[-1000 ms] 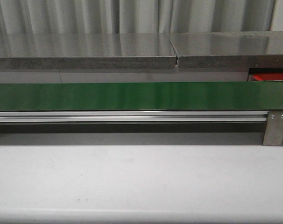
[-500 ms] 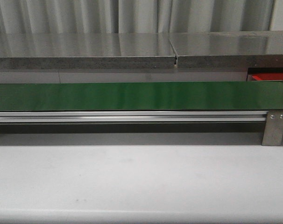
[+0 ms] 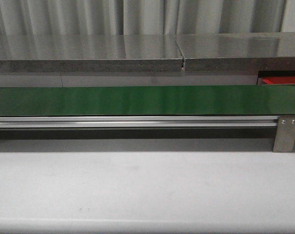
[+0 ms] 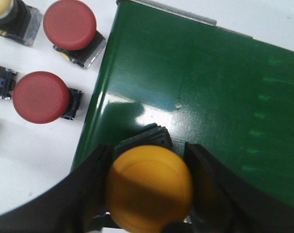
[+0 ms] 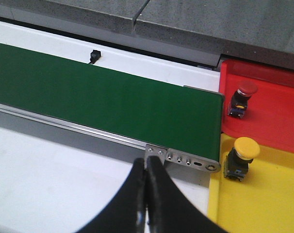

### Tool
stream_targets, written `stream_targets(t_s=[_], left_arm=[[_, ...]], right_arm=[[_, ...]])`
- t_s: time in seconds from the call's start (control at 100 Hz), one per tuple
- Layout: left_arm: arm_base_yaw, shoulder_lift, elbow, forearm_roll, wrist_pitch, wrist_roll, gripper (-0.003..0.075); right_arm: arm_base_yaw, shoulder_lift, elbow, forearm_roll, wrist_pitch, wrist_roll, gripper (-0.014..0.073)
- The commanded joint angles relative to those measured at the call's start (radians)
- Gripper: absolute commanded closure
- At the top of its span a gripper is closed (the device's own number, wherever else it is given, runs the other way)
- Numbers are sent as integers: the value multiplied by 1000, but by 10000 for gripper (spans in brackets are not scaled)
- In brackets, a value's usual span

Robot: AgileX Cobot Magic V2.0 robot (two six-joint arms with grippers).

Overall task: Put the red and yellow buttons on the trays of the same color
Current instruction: 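Carry the yellow button onto the green conveyor and open the left gripper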

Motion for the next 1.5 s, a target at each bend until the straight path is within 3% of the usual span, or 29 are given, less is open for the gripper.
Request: stream_targets(t_s=[0.0, 0.15, 0.28, 0.58, 1.03, 1.27, 1.49], left_arm=[[-5, -39, -40, -16, -6, -1, 505], [-5, -39, -52, -37, -11, 13, 258], [-5, -43, -89, -129, -7, 60, 139], [12, -112, -120, -195, -42, 52, 147], [171, -100, -124, -113, -16, -61, 155], [188, -5, -124, -117, 25, -66, 250], [188, 85, -132, -126, -26, -92, 261]], right_arm=[[1, 1, -25, 16, -65, -8, 661], [1, 1, -25, 16, -65, -8, 661], [1, 1, -25, 16, -65, -8, 661], [1, 1, -25, 16, -65, -8, 661], [1, 1, -25, 16, -65, -8, 661], [1, 1, -25, 16, -65, -8, 661], [1, 1, -25, 16, -65, -8, 661]])
